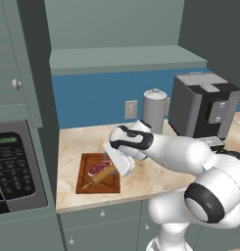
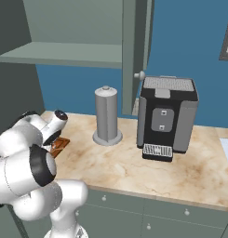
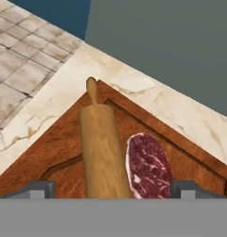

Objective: Open the cabinet, retrieve the rolling pin, and place it next to the meat on the cutting board to prepare for tenderizing.

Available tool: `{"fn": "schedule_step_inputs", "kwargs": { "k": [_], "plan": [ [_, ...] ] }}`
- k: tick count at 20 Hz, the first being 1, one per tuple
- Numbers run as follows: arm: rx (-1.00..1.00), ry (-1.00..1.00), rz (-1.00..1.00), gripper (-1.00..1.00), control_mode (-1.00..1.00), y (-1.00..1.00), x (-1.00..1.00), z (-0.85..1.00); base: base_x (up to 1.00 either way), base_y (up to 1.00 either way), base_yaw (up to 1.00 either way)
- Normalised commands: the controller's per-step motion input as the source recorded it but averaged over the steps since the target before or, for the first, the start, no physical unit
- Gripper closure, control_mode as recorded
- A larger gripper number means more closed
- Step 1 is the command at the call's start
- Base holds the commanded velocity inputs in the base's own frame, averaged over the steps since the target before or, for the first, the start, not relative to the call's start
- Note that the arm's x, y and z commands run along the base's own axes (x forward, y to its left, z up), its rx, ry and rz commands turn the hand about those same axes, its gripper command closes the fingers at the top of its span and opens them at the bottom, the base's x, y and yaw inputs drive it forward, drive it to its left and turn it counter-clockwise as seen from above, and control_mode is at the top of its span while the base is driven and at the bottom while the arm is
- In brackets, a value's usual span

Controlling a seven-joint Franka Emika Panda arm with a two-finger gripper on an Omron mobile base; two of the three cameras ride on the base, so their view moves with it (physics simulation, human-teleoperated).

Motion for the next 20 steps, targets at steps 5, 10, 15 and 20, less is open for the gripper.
{"fn": "schedule_step_inputs", "kwargs": {
  "k": [5, 10, 15, 20],
  "plan": [
    [0.0, -0.06, 0.0, -1.0, -1.0, 0.0, 0.0, 0.61, 0.0, 0.0, 0.0],
    [0.0, -0.01, 0.0, -1.0, -1.0, 0.0, -0.05, 0.6, 0.0, 0.0, 0.0],
    [0.0, -0.04, 0.0, -1.0, -1.0, 0.0, -0.43, 0.45, 0.0, 0.0, 0.0],
    [0.0, -0.04, 0.0, -1.0, -1.0, 0.0, -0.66, 0.4, 0.0, 0.0, 0.0]
  ]
}}
